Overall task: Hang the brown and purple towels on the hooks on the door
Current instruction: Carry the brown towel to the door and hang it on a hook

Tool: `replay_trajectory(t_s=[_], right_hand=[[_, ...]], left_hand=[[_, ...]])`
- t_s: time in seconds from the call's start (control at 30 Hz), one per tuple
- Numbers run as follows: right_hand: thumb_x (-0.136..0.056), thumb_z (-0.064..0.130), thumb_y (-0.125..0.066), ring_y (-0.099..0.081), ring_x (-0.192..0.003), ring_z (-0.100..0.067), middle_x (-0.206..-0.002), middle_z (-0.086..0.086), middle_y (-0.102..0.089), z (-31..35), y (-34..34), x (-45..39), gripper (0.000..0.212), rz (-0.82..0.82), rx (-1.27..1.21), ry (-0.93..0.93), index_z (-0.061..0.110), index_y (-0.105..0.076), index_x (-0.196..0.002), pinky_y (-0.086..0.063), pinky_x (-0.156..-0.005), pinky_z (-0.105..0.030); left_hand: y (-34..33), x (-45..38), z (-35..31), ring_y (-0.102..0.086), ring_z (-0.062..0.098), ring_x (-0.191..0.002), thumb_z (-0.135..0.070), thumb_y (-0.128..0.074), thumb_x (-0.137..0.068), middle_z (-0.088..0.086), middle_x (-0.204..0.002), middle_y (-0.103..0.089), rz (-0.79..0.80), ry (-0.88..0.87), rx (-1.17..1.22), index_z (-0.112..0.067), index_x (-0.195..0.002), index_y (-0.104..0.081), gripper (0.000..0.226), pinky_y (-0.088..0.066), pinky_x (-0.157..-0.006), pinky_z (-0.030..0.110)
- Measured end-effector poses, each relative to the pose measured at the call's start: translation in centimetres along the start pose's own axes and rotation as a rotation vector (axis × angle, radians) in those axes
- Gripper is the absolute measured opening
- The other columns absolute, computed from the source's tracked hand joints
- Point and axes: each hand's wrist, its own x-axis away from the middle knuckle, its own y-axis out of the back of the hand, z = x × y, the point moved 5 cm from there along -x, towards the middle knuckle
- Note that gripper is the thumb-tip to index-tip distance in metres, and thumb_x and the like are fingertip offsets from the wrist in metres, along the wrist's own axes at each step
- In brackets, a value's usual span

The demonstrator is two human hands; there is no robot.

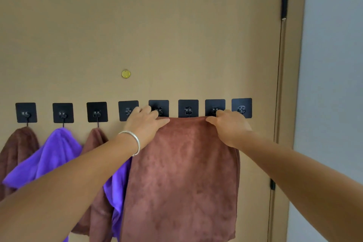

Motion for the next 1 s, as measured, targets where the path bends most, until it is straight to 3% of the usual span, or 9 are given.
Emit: replay_trajectory(t_s=[0.2, 0.33, 0.43, 0.57, 0.67, 0.77, 0.9, 1.0], right_hand=[[-0.095, 0.014, -0.041, -0.051, -0.095, -0.027, -0.104, -0.006, -0.051, 1.6, -0.1, 0.9, 0.034, 0.017, 0.166, -0.044, 0.024, -0.055, -0.124, -0.033, -0.070, -0.035], [-0.095, 0.020, -0.043, -0.050, -0.101, -0.027, -0.109, -0.005, -0.054, 4.0, -0.7, 1.3, 0.026, 0.124, 0.316, -0.024, 0.024, -0.060, -0.115, -0.028, -0.073, -0.036], [-0.096, 0.023, -0.040, -0.052, -0.103, -0.029, -0.114, -0.007, -0.055, 6.1, -1.9, 1.6, 0.030, 0.193, 0.257, 0.020, 0.021, -0.060, -0.118, -0.035, -0.077, -0.037], [-0.090, 0.024, -0.051, -0.052, -0.105, -0.029, -0.117, -0.007, -0.052, 7.5, -2.9, 1.6, 0.035, 0.215, 0.110, 0.035, 0.019, -0.056, -0.124, -0.040, -0.081, -0.038], [-0.089, 0.028, -0.051, -0.043, -0.110, -0.032, -0.121, -0.008, -0.045, 6.9, -3.0, 2.2, 0.035, 0.146, 0.134, 0.063, 0.021, -0.055, -0.124, -0.035, -0.088, -0.040], [-0.091, 0.025, -0.047, -0.040, -0.114, -0.032, -0.122, -0.009, -0.045, 7.1, -3.7, 3.5, 0.030, 0.109, 0.144, 0.101, 0.018, -0.058, -0.118, -0.033, -0.093, -0.042], [-0.091, 0.020, -0.045, -0.044, -0.111, -0.030, -0.121, -0.009, -0.049, 7.7, -4.6, 4.4, 0.031, 0.114, 0.083, 0.139, 0.013, -0.057, -0.118, -0.035, -0.090, -0.039], [-0.088, 0.022, -0.048, -0.046, -0.105, -0.028, -0.113, -0.006, -0.054, 6.9, -4.1, 4.1, 0.027, 0.100, 0.052, 0.117, 0.017, -0.060, -0.111, -0.034, -0.086, -0.037]], left_hand=[[-0.6, -0.1, -2.7, -0.042, 0.025, -0.100, -0.009, -0.040, -0.091, 0.001, -0.105, -0.051, 0.004, -0.082, -0.077, -0.029, -0.123, -0.053, 0.041, -0.032, -0.084, 0.039], [0.0, -0.1, -5.1, -0.042, 0.027, -0.102, -0.011, -0.041, -0.092, 0.004, -0.107, -0.053, 0.080, -0.165, -0.185, -0.023, -0.111, -0.061, 0.031, -0.030, -0.087, 0.043], [-0.5, 0.0, -7.7, -0.045, 0.030, -0.110, -0.015, -0.042, -0.095, 0.006, -0.117, -0.053, 0.173, -0.257, -0.182, -0.020, -0.116, -0.062, 0.030, -0.033, -0.093, 0.045], [-2.0, 0.5, -9.5, -0.050, 0.030, -0.107, -0.016, -0.043, -0.095, 0.009, -0.120, -0.048, 0.286, -0.320, 0.039, -0.015, -0.119, -0.057, 0.028, -0.036, -0.080, 0.040], [-3.1, 1.3, -9.7, -0.050, 0.029, -0.106, -0.039, -0.038, -0.097, 0.008, -0.121, -0.048, 0.330, -0.347, 0.137, -0.018, -0.122, -0.056, 0.037, -0.036, -0.083, 0.040], [-4.3, 2.3, -10.5, -0.046, 0.029, -0.109, -0.057, -0.035, -0.094, 0.009, -0.119, -0.049, 0.378, -0.399, 0.064, -0.017, -0.122, -0.059, 0.054, -0.034, -0.086, 0.042], [-3.9, 2.5, -10.9, -0.047, 0.029, -0.110, -0.050, -0.039, -0.094, 0.010, -0.121, -0.052, 0.375, -0.420, 0.020, -0.013, -0.121, -0.059, 0.050, -0.035, -0.088, 0.041], [-2.1, 1.5, -9.8, -0.052, 0.030, -0.103, -0.037, -0.039, -0.095, 0.007, -0.110, -0.056, 0.275, -0.469, 0.040, -0.014, -0.110, -0.064, 0.037, -0.042, -0.083, 0.040]])
